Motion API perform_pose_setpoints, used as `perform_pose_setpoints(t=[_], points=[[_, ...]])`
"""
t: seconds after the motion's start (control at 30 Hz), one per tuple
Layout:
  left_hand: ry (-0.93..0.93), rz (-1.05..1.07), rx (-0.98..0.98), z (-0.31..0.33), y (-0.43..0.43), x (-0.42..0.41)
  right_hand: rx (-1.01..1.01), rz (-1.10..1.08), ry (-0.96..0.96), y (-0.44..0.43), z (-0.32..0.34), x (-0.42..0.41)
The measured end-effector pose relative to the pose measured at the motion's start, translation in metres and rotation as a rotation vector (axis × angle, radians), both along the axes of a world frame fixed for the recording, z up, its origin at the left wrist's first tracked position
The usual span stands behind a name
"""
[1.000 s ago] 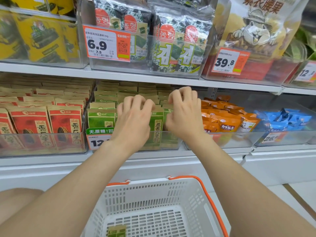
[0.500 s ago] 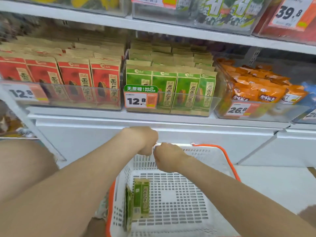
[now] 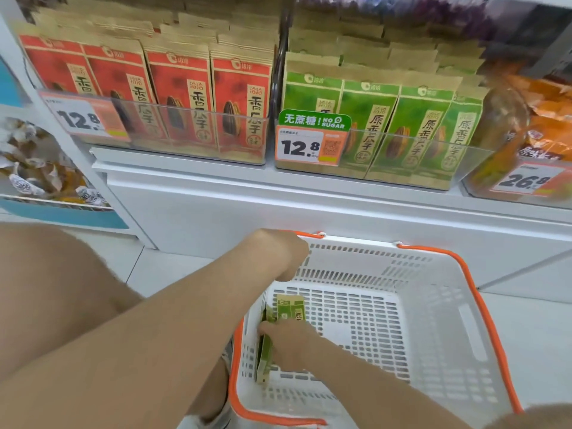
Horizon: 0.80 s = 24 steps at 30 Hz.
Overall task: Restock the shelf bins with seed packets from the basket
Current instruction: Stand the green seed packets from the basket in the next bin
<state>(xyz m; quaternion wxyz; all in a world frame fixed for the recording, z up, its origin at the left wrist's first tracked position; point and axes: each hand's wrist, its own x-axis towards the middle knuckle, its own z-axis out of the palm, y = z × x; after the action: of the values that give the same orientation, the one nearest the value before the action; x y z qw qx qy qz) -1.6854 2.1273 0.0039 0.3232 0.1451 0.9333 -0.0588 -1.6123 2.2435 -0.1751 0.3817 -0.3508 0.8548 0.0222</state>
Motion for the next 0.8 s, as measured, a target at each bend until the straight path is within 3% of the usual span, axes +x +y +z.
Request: perform_pose_setpoints(t=[0.13, 0.3, 0.4, 0.5, 0.63, 0.8], points=[[-0.007, 0.025, 0.007, -0.005, -0.003, -0.003, -0.009, -0.147, 0.086, -0.007, 0.000, -0.004], [0.004, 0.044, 0.016, -0.004, -0.004, -0.004, -0.045, -0.426, 0.053, 0.000, -0.010, -0.019], [0.003, 0.048, 0.021, -0.004, -0.003, -0.004, -0.201, -0.490, -0.067, 0.013, -0.011, -0.020], [0.007, 0.041, 0.027, -0.002, 0.000, -0.003, -0.323, -0.375, -0.205, 0.019, -0.015, -0.011], [0.011, 0.057, 0.041, -0.002, -0.001, -0.003, -0.197, -0.133, -0.129, 0.018, -0.027, 0.006], [0.002, 0.054, -0.006, 0.000, -0.007, 0.000, -0.155, -0.277, -0.058, 0.011, -0.027, 0.004]])
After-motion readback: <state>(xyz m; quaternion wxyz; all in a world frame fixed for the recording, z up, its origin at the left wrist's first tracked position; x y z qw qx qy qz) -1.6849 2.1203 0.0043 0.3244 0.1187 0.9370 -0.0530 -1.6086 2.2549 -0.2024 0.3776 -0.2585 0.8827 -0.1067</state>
